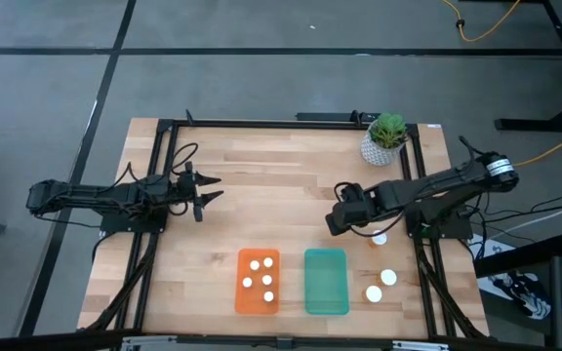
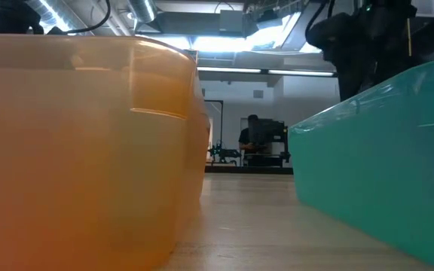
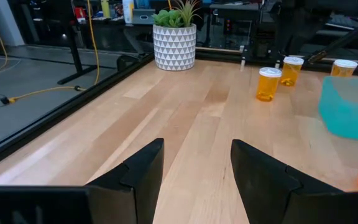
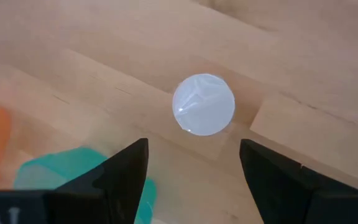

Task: Pick and place medicine bottles into bin by pill shape (circle, oval)
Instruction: Put the top big orange pill bottle into the green bin

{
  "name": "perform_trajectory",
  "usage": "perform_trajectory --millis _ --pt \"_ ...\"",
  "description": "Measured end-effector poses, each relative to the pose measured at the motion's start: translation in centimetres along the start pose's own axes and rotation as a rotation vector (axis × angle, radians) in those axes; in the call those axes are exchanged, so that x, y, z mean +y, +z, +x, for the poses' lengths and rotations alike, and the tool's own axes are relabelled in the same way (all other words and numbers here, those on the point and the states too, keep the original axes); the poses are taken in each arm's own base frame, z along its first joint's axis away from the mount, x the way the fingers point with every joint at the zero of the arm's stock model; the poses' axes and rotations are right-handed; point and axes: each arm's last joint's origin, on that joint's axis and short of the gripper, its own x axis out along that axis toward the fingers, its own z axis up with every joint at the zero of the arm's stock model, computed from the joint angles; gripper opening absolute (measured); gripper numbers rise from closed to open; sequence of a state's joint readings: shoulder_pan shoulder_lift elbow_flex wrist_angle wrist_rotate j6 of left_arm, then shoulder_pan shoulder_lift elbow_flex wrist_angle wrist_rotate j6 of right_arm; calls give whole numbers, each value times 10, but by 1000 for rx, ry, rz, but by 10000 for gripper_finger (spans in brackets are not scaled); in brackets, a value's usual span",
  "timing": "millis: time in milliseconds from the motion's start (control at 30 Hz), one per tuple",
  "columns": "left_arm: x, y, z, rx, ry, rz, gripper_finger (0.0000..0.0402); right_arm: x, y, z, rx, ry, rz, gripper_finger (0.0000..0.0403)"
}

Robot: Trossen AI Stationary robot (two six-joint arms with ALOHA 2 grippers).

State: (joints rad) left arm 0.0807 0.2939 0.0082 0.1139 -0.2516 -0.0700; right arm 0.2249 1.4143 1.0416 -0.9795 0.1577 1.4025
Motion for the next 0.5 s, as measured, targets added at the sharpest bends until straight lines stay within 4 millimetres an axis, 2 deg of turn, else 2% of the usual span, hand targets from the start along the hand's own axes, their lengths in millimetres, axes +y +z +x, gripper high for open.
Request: perform_trajectory --millis 300,500 --pt "0 0 0 0 0 0 179 11 5 25 19 -42 24 256" --pt "0 0 0 0 0 0 179 13 6 30 23 -48 28 256"
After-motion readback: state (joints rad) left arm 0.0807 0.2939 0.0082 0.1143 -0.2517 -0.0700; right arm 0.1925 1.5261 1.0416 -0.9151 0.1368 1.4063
